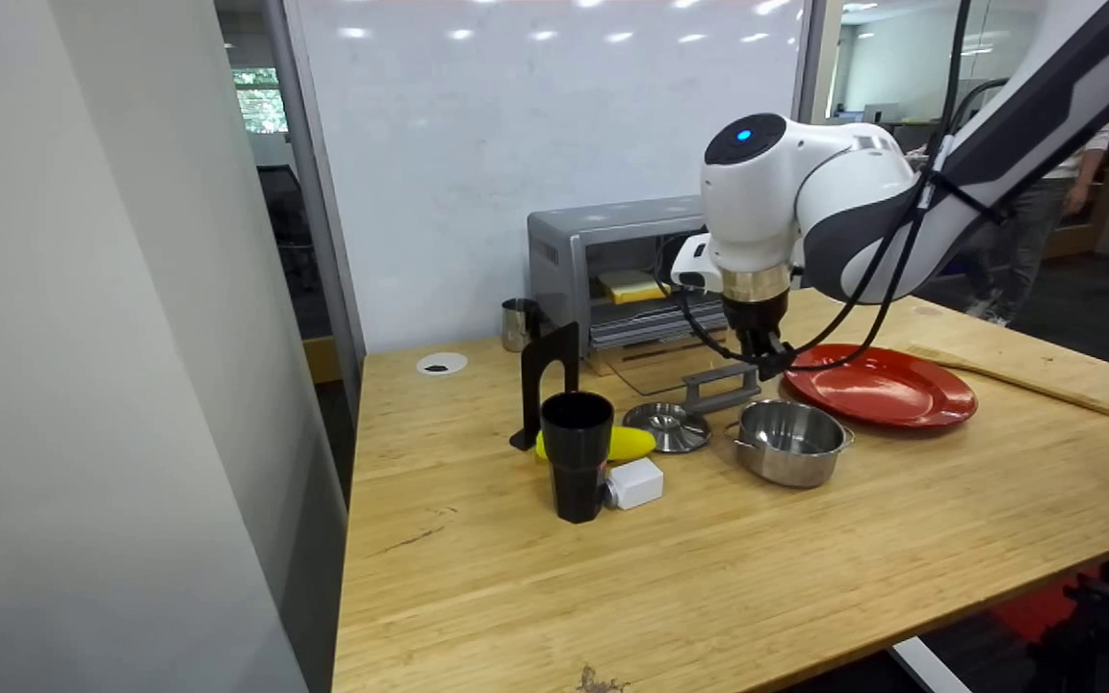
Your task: Open the oven door and take the slice and put it on the plate
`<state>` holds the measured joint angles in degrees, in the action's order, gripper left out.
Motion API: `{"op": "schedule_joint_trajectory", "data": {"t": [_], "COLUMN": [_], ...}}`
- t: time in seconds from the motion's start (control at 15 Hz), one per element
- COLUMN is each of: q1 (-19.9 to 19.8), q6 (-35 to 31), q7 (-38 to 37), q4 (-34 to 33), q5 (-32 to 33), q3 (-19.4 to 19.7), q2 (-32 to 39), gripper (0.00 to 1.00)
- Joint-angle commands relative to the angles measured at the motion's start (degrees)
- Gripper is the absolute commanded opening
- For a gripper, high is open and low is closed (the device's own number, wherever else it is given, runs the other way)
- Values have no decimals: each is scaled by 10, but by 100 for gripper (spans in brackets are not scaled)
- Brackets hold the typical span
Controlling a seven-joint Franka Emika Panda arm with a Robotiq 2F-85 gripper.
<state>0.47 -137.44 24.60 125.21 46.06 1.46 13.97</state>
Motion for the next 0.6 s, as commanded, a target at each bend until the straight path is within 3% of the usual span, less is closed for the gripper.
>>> {"op": "schedule_joint_trajectory", "data": {"t": [0.0, 0.2, 0.33, 0.53], "q1": [-4, -4, -1, -1], "q6": [-5, -17, -38, -62], "q7": [-24, -50, -93, -193], "q4": [-7, -17, -23, -40], "q5": [-11, -5, 28, 96], "q3": [-8, -7, -2, 4], "q2": [-22, -54, -75, -91], "gripper": [59, 78, 98, 100]}}
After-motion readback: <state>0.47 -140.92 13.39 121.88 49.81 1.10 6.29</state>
